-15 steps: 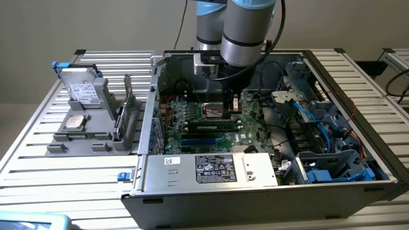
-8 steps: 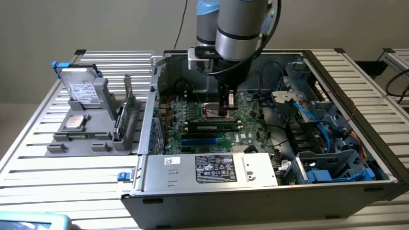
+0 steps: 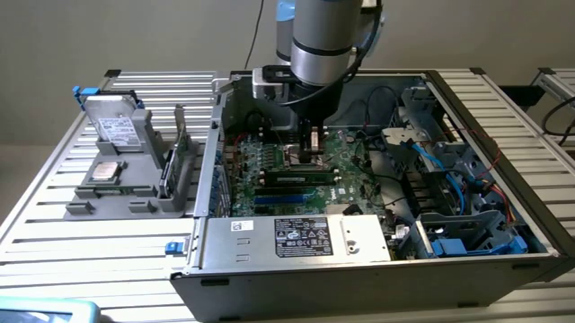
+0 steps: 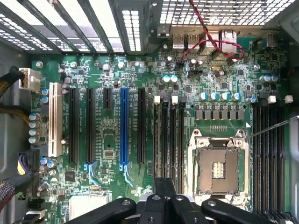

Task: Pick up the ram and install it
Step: 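Press down the ram until it locks into place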

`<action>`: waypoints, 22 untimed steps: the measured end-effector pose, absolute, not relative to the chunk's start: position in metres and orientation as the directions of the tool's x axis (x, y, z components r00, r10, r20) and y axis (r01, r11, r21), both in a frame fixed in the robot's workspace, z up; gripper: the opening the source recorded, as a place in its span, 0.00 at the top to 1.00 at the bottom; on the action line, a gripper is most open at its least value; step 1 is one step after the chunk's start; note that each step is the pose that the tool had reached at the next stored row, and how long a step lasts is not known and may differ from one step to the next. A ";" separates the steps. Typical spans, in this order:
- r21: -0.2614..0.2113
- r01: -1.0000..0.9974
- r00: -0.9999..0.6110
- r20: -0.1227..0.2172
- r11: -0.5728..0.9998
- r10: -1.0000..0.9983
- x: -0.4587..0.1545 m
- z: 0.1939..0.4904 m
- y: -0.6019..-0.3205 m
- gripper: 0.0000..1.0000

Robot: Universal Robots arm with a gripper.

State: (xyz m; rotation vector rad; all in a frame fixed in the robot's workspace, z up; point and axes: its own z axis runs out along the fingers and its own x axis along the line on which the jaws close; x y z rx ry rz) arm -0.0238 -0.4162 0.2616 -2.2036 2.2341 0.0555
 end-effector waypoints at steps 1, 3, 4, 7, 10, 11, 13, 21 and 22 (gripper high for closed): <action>0.022 -1.000 -0.014 -0.027 0.014 -1.000 -0.026 0.261 -0.416 0.89; 0.022 -1.000 -0.014 -0.027 0.014 -1.000 -0.032 0.260 -0.416 0.89; 0.021 -1.000 -0.015 -0.027 0.014 -1.000 -0.035 0.259 -0.416 0.89; 0.021 -1.000 -0.014 -0.027 0.014 -1.000 -0.038 0.254 -0.417 0.89; 0.020 -1.000 -0.014 -0.027 0.014 -1.000 -0.040 0.248 -0.417 0.89; 0.020 -1.000 -0.014 -0.027 0.014 -1.000 -0.041 0.246 -0.418 0.89; 0.018 -1.000 -0.014 -0.027 0.014 -1.000 -0.044 0.243 -0.418 0.89; 0.016 -1.000 -0.015 -0.028 0.014 -0.999 -0.046 0.232 -0.418 0.89; 0.015 -1.000 -0.015 -0.028 0.015 -0.999 -0.046 0.231 -0.418 0.89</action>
